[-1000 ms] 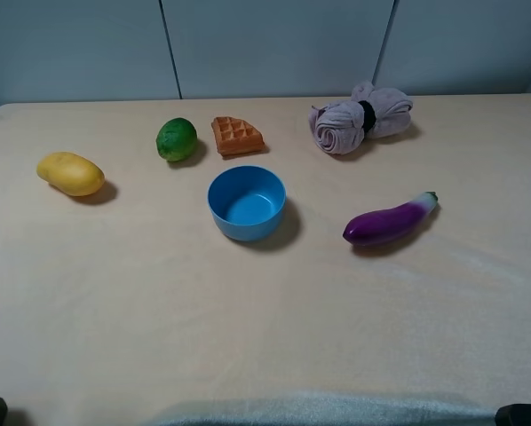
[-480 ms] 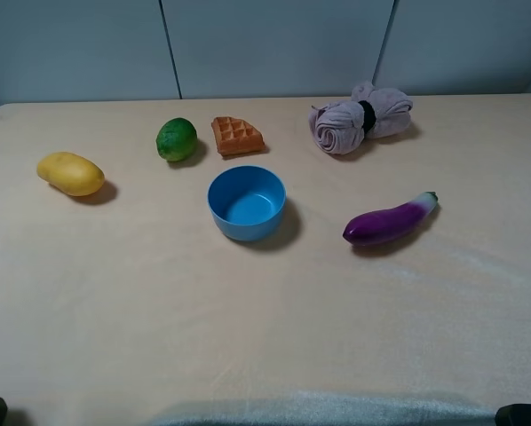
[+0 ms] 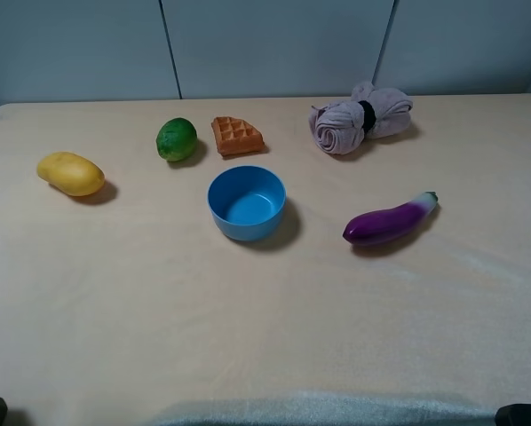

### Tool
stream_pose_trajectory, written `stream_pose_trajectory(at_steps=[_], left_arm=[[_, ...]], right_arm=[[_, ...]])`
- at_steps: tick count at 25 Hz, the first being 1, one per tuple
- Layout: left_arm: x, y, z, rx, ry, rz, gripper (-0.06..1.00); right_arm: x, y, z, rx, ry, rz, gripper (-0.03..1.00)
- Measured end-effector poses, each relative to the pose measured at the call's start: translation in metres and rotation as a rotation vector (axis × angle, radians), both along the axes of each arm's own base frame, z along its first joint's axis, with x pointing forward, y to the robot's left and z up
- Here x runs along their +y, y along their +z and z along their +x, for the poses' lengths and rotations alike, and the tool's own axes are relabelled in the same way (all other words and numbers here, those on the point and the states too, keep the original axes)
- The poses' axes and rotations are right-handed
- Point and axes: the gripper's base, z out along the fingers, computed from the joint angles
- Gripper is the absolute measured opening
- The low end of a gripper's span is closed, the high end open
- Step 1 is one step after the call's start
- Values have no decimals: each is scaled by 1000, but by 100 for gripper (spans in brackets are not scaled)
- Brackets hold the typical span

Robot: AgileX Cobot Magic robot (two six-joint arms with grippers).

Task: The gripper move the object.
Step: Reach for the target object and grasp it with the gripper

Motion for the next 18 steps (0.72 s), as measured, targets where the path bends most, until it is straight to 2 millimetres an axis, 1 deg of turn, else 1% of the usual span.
stream_pose_trajectory(at_steps=[14, 18], left_arm=[[0, 0, 0, -2, 0, 0, 85], [0, 0, 0, -2, 0, 1, 85]], right_arm=[[0, 0, 0, 0, 1, 1, 69], [2, 0, 0, -6, 15, 34, 69]])
